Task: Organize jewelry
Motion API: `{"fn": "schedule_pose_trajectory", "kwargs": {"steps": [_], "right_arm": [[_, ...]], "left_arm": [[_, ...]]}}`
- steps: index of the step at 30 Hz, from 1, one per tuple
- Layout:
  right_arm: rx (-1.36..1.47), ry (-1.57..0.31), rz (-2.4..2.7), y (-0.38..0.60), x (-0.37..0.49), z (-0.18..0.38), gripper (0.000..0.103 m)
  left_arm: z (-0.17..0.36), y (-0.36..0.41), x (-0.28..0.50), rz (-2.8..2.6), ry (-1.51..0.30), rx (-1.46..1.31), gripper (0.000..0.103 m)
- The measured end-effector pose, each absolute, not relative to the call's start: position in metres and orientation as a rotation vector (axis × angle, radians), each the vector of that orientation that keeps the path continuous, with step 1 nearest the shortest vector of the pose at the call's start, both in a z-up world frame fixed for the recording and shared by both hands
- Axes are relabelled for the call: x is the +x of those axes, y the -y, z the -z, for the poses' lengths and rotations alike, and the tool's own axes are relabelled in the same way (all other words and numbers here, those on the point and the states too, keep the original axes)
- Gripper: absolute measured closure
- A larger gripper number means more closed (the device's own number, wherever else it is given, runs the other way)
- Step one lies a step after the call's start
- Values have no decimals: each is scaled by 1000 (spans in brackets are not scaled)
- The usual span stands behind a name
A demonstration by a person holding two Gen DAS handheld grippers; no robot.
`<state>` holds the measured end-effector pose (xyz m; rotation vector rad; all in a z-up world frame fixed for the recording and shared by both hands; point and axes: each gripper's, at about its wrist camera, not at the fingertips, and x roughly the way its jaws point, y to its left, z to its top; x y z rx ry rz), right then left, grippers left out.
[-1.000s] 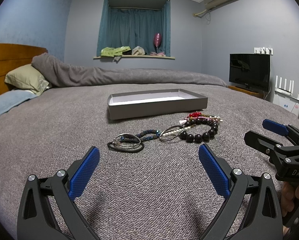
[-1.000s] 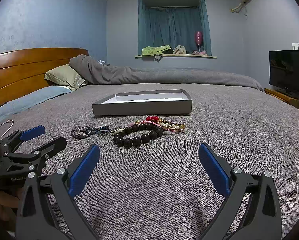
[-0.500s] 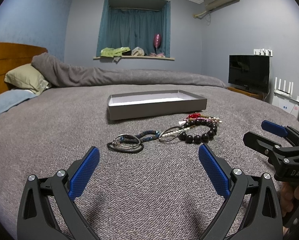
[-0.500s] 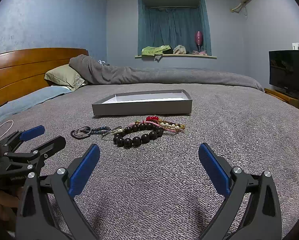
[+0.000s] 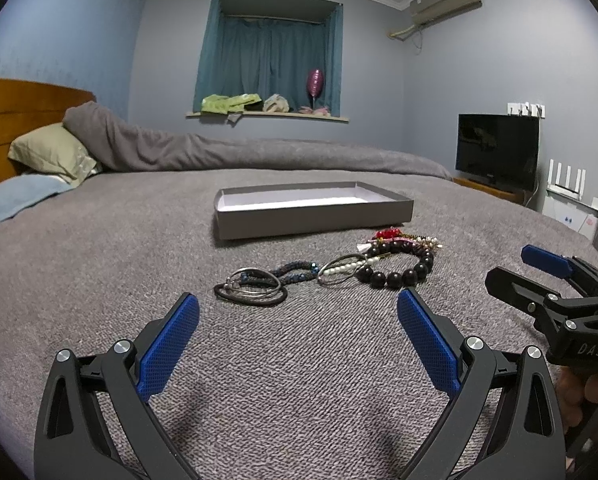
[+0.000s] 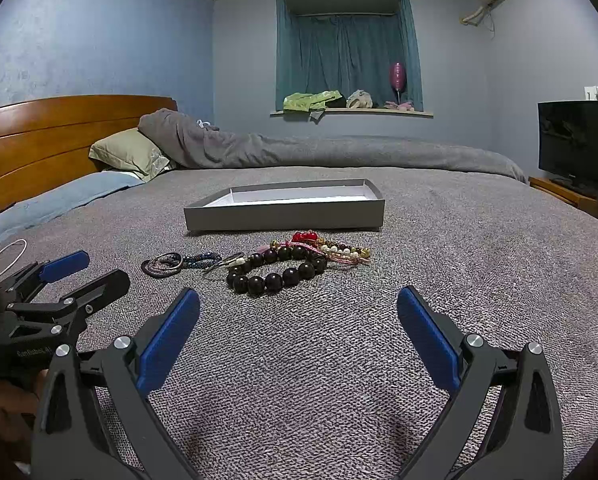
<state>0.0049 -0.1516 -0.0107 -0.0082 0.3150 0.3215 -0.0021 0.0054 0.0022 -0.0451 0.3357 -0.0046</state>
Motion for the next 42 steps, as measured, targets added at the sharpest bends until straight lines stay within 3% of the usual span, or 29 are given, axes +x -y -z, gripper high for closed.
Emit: {"fn": "schedule_pose_trajectory", "kwargs": {"steps": [25,36,42], "right_arm": [[-31,-485,-328,160,63,-26,8],[-46,-640,-390,165,132,-30,46],[-81,-713,-447,150,157,-23,51]], "left_arm": [[-27,-29,69,7,-573,-42,7],[-29,2,105,187,-647,-9,16],[-24,15,113,212,-672,15,16]]}}
